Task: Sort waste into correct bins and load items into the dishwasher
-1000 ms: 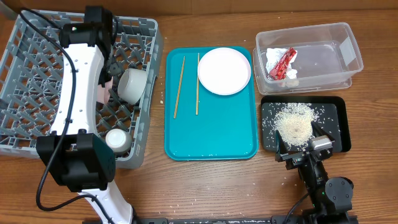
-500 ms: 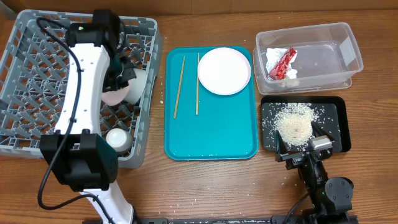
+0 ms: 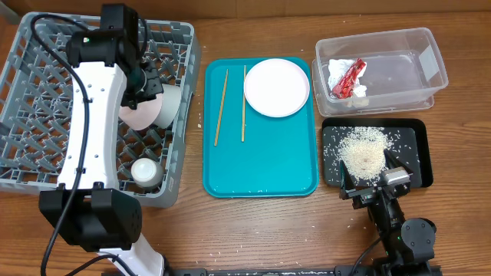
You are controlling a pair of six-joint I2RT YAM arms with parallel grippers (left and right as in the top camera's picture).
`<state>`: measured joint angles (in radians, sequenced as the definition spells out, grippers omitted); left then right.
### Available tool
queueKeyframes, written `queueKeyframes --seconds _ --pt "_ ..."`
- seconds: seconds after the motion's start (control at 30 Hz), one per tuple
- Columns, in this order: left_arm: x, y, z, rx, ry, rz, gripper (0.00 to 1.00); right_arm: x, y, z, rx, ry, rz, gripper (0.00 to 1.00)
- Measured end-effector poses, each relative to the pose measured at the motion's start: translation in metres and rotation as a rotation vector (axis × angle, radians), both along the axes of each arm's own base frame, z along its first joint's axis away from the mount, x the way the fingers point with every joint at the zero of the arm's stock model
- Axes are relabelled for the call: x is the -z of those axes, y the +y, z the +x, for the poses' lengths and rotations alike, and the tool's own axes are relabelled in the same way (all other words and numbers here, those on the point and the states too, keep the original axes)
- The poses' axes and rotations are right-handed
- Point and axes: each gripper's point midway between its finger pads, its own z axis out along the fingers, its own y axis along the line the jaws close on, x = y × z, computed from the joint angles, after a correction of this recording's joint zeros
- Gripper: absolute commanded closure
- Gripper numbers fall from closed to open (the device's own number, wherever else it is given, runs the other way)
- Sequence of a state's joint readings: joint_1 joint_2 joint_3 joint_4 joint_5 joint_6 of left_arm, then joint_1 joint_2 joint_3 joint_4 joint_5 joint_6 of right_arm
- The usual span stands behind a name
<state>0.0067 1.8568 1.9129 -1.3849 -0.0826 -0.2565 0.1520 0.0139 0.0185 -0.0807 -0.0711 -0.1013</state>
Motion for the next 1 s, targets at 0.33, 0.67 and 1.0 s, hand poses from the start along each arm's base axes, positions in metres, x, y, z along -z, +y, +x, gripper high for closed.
queueKeyframes --seconds 0.33,0.67,1.0 --pt "0.05 0.024 -0.033 -0.028 0.173 0.081 0.86 0.0 0.0 0.0 0.0 0.0 0.0 0.0" --pt "0.036 0.038 -0.031 -0.109 0.139 0.034 0.84 0.0 0.0 0.0 0.0 -0.001 0.0 0.0" --pt "0.033 -0.03 -0.01 0.171 0.073 0.037 0.82 0.0 0.0 0.0 0.0 -0.001 0.0 0.0"
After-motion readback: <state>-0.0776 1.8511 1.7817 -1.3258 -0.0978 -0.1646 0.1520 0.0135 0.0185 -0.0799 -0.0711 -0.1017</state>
